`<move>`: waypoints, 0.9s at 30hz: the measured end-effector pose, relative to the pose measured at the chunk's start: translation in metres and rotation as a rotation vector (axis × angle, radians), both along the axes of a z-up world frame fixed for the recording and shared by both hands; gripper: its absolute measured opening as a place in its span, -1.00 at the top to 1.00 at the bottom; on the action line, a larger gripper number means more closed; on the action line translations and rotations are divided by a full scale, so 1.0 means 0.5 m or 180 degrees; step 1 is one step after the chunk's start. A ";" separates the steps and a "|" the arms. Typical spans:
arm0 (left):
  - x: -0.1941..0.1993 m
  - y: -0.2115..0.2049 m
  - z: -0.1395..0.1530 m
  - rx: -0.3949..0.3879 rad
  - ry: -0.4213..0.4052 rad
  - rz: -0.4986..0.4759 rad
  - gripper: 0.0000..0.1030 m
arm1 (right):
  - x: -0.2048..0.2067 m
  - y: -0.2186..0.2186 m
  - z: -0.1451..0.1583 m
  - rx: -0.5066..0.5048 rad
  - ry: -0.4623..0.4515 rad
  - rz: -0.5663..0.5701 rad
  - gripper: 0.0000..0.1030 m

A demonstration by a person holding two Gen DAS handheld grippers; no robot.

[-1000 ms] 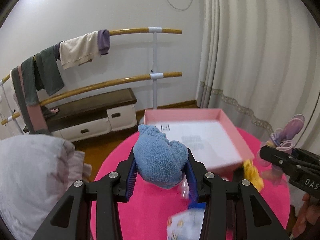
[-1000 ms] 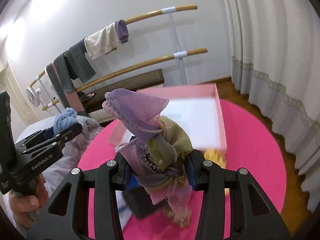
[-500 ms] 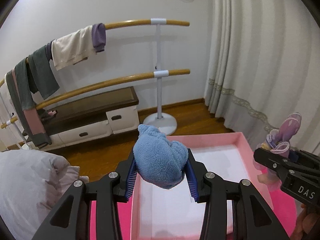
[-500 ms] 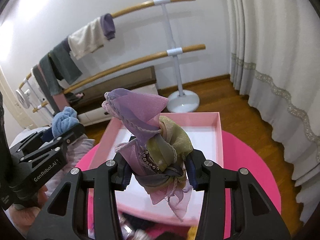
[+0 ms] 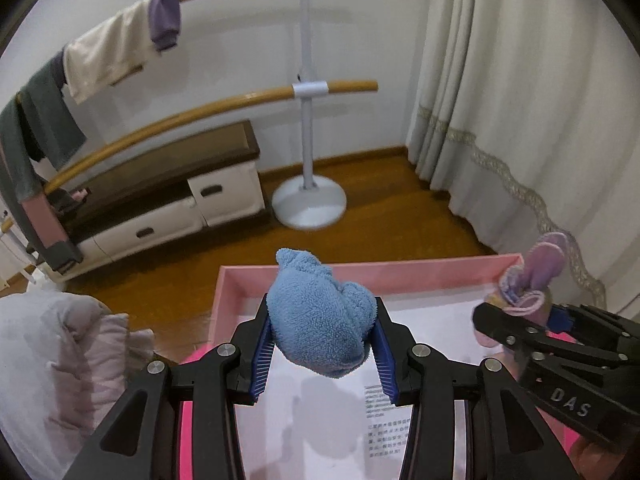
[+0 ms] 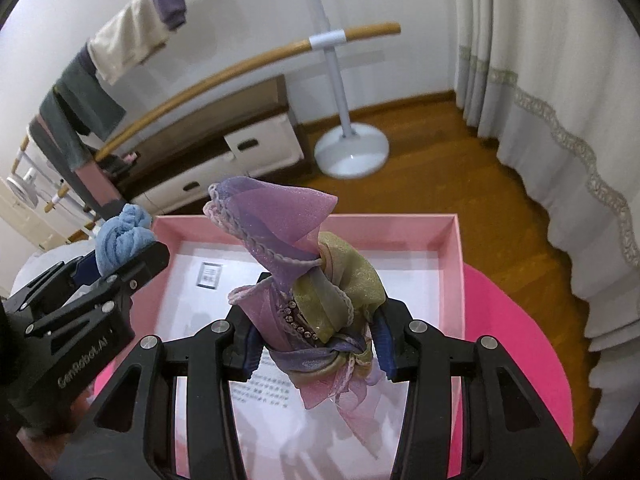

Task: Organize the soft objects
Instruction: 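Carry both items into the pink box and open both tools to release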

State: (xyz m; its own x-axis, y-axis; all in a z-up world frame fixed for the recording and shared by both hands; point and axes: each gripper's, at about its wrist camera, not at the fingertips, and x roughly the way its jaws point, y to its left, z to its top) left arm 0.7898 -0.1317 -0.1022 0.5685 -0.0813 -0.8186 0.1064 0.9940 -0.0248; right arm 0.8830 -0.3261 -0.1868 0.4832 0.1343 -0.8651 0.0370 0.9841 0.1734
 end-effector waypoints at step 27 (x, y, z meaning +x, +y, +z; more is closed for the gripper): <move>0.132 0.077 0.108 0.0185 -0.0644 0.0231 -1.00 | -0.110 -0.003 0.086 0.0119 -0.0412 -0.0291 -1.00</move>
